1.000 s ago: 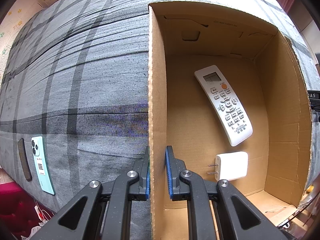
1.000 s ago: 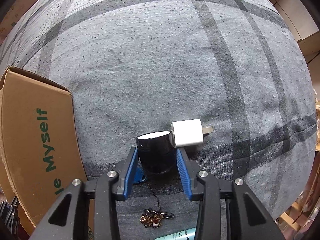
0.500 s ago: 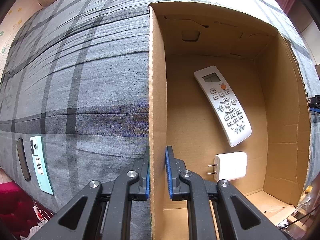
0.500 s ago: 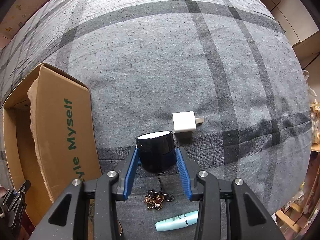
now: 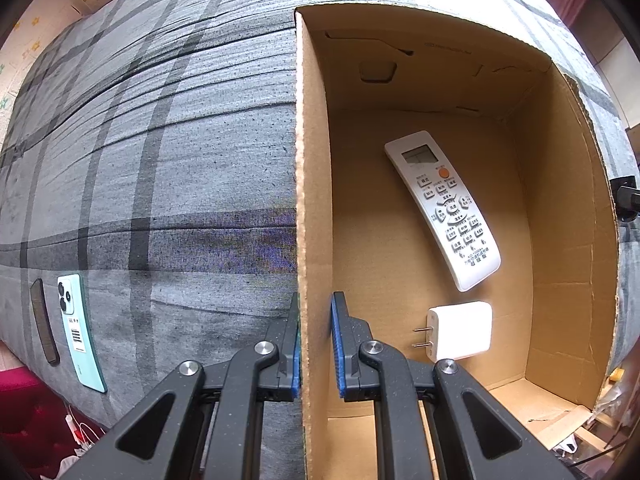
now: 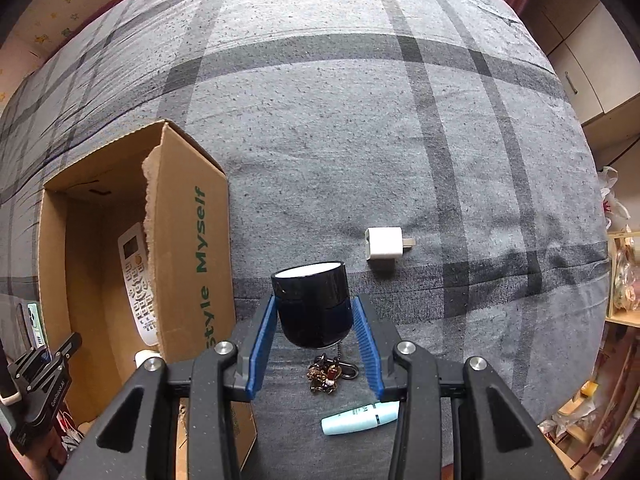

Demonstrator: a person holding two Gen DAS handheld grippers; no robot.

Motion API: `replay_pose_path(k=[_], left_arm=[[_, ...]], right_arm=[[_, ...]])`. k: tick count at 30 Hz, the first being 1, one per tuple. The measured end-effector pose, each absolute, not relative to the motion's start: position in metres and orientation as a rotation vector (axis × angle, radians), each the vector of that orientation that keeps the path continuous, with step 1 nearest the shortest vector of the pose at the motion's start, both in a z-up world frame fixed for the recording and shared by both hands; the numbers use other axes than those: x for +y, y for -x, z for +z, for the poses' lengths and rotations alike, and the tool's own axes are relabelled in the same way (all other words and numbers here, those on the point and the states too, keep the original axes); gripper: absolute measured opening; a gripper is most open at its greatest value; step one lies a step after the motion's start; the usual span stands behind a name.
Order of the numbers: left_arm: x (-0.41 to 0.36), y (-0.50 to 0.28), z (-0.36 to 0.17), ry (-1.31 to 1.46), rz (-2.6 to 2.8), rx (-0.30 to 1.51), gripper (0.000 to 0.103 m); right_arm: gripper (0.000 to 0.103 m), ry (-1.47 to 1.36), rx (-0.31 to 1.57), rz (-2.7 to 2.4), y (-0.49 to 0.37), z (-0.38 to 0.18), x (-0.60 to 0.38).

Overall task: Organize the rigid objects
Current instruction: 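Carry the black round object over the box with the right gripper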

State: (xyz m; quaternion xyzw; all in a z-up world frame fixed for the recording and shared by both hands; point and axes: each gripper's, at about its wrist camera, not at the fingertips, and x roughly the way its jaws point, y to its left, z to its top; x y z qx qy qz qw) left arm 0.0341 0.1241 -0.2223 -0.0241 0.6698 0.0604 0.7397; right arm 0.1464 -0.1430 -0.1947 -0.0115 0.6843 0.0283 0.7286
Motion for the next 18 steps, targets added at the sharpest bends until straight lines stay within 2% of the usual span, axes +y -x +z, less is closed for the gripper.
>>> replay_pose_path(k=[18], left_arm=[[0.124,-0.033,-0.222,0.044,0.113,1.463,0.013]], right_arm=[[0.042,0.107,1.443,0.245,-0.14,-0.152,-0.069]])
